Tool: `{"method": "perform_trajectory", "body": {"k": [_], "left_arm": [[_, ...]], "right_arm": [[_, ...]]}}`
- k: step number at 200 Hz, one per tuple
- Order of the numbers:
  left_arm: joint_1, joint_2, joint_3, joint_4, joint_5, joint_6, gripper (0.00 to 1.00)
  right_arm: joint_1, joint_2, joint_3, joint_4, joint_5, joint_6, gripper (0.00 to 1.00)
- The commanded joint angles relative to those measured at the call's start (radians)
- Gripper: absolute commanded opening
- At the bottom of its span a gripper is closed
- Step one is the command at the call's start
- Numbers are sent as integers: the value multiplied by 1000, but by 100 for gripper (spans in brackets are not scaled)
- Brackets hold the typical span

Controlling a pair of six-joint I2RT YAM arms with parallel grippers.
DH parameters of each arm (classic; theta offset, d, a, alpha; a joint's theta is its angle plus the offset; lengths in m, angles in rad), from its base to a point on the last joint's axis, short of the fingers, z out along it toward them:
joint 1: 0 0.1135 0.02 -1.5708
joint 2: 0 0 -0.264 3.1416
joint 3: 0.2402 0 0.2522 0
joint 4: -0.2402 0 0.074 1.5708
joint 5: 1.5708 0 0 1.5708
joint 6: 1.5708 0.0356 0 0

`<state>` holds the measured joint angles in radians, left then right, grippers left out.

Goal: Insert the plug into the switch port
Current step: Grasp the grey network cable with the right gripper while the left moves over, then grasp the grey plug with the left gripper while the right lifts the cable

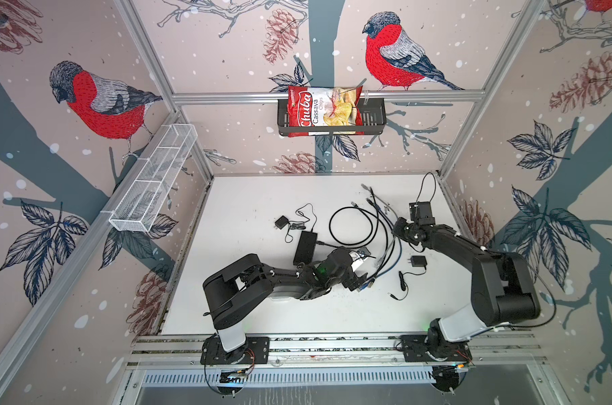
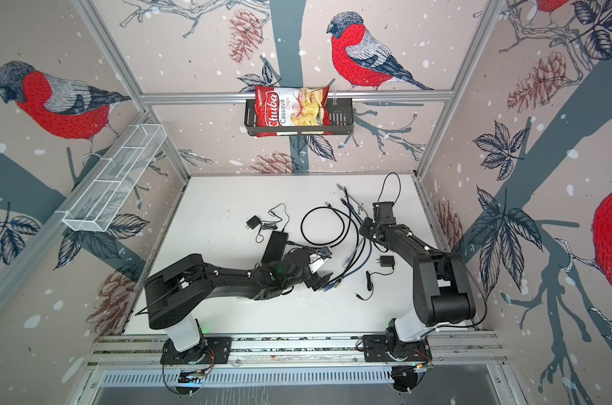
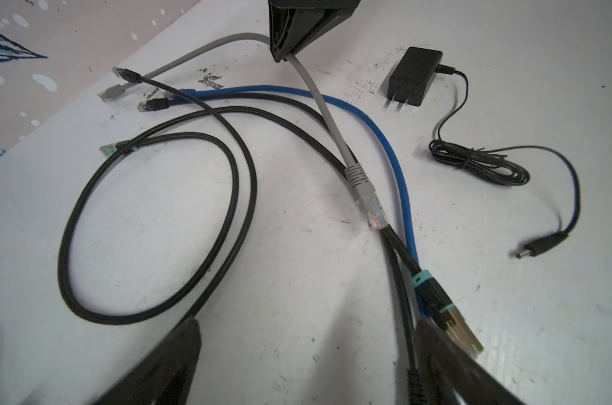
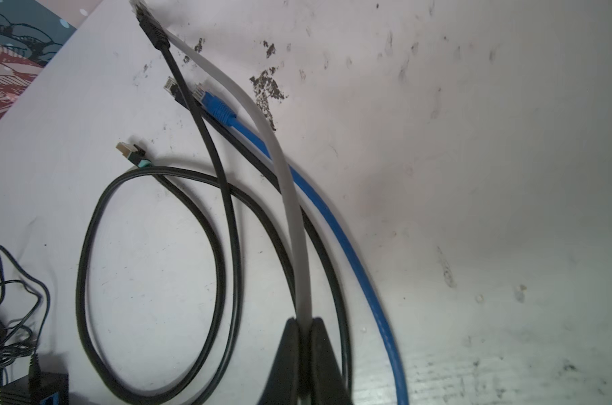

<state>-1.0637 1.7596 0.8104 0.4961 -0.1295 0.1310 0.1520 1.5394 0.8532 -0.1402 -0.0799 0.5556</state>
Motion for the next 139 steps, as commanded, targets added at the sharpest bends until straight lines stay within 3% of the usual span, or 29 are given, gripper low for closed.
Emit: {"method": "perform_trajectory", "body": {"k": [1, 48, 82, 139], "left_arm": [[-4, 3, 3, 76, 15, 16, 93], [-36, 22, -3, 152, 85, 40, 92], [-80, 76, 38, 160, 51, 79, 91], [-90, 187, 101, 254, -9, 14, 83]], "right_arm": [[-3, -20, -6, 3, -19, 15, 0], [-3, -32, -6, 5, -32, 20, 0], [-3, -44, -11, 3, -29, 23, 0], [-3, -65, -25, 5, -37, 23, 0]]}}
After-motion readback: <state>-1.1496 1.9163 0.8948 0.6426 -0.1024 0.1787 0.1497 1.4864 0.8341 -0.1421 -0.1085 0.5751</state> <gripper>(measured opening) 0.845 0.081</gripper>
